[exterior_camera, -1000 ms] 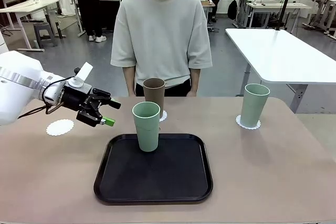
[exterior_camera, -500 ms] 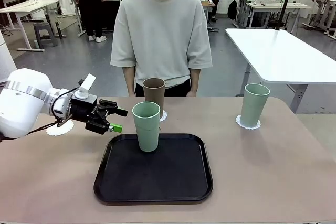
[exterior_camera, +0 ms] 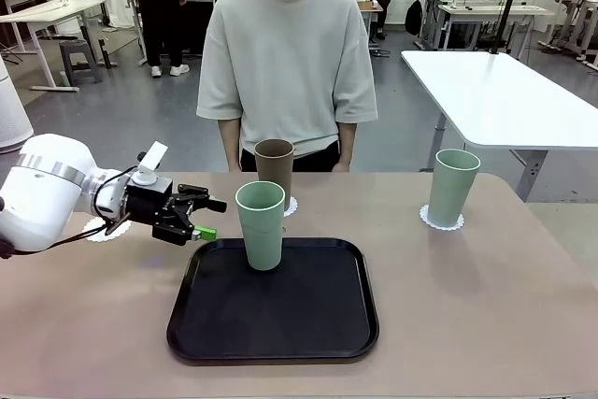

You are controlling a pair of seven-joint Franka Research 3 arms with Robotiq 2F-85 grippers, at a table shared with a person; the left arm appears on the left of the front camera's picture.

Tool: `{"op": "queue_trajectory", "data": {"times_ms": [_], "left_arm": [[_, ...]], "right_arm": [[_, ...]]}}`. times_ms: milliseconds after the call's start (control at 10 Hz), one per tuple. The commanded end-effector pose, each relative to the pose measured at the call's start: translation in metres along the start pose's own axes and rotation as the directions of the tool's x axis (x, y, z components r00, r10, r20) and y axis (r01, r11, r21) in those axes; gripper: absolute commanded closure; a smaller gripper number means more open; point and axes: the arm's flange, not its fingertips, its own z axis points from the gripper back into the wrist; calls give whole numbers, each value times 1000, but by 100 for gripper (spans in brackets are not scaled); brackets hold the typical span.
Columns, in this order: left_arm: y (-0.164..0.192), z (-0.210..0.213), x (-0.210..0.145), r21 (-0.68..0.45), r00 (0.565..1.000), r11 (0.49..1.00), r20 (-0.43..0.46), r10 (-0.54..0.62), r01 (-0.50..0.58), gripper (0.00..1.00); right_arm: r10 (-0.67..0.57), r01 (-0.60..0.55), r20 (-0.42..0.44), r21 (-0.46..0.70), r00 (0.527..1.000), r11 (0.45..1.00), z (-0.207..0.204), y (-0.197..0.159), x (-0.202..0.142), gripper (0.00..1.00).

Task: Place coasters on the table and set cups on them.
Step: Take one Reusable plastic cup from the Flat Tray and place it on a coaster set by the human.

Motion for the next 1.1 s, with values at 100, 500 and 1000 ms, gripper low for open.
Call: {"op": "queue_trajectory", "data": {"times_ms": [100,500,1000], "left_arm": [[7,-27,-3,62,999,997,-26,36,-35,0],[11,-48,-8,39,999,998,-25,43,-42,0],[14,-58,-12,17,999,999,-14,49,-49,0]], "right_arm": [[-5,5,9,6,1000,1000,0,2,1,0],[-5,5,9,6,1000,1000,0,2,1,0],[-5,5,9,6,1000,1000,0,2,1,0]]}}
